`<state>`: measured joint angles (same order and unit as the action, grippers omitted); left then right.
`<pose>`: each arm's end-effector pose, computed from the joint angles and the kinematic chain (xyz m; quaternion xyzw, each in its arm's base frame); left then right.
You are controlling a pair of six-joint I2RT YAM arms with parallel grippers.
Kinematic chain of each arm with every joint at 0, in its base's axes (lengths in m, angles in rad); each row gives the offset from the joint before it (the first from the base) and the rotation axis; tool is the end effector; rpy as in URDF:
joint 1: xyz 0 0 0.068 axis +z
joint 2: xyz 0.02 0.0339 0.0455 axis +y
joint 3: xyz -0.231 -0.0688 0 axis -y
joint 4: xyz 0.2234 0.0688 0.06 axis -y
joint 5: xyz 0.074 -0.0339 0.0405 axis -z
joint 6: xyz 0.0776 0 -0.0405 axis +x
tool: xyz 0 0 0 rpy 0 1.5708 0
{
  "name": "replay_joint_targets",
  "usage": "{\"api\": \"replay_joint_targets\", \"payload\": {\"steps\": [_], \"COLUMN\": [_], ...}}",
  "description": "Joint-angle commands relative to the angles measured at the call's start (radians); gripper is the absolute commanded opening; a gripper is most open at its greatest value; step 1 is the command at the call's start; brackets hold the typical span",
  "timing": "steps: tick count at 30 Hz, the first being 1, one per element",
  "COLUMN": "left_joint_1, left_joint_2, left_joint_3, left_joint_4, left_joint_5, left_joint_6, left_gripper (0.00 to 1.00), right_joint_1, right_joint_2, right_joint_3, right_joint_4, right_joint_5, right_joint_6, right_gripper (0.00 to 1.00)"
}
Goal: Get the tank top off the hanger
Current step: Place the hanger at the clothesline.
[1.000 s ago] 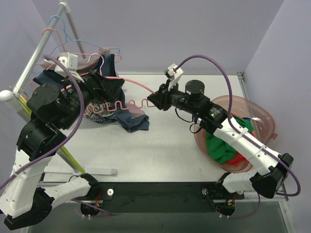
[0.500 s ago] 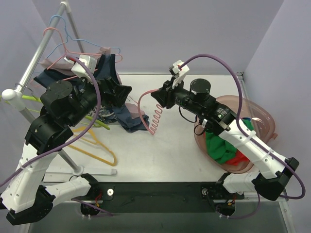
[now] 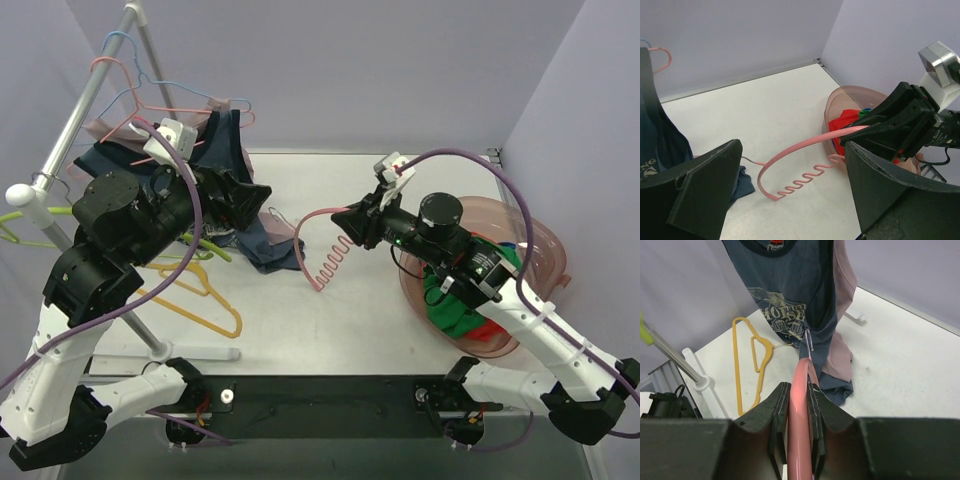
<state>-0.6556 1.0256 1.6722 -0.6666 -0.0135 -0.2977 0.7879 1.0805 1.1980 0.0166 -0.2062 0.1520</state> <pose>0.1544 -0.1174 0.4905 0.1225 0.7036 -0.3169 0.6242 0.1825 0.2059 0.4231 -0.2783 0.5976 0.3995 0.6370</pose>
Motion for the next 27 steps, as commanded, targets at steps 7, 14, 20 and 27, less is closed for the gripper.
{"api": "replay_joint_targets", "payload": {"steps": [7,14,20,27], "left_joint_1": [-0.003,-0.002,-0.003,-0.006], "left_joint_2": [-0.019,0.019,0.054,0.111], "left_joint_3": [-0.026,0.009,0.023,0.032], "left_joint_4": [0.062,0.055,0.032,0.047], "left_joint_5": [0.184,0.262,0.271,0.195], "left_joint_6": [0.161,0.406,0.586,0.672], "left_gripper": [0.95,0.9,0.85,0.83], "right_joint_1": [-0.038,-0.035,-0.004,0.033], "right_joint_2": [-0.054,0.007,0.039,0.07], "right_joint_3": [0.048,0.11,0.137,0.133], "right_joint_4": [0.175,0.325,0.477,0.605], "right_joint_5": [-0.03,-0.019,-0.042,-0.048], "right_joint_6": [0.056,0.167,0.201,0.228], "right_gripper": [0.0,0.0,0.0,0.0]}}
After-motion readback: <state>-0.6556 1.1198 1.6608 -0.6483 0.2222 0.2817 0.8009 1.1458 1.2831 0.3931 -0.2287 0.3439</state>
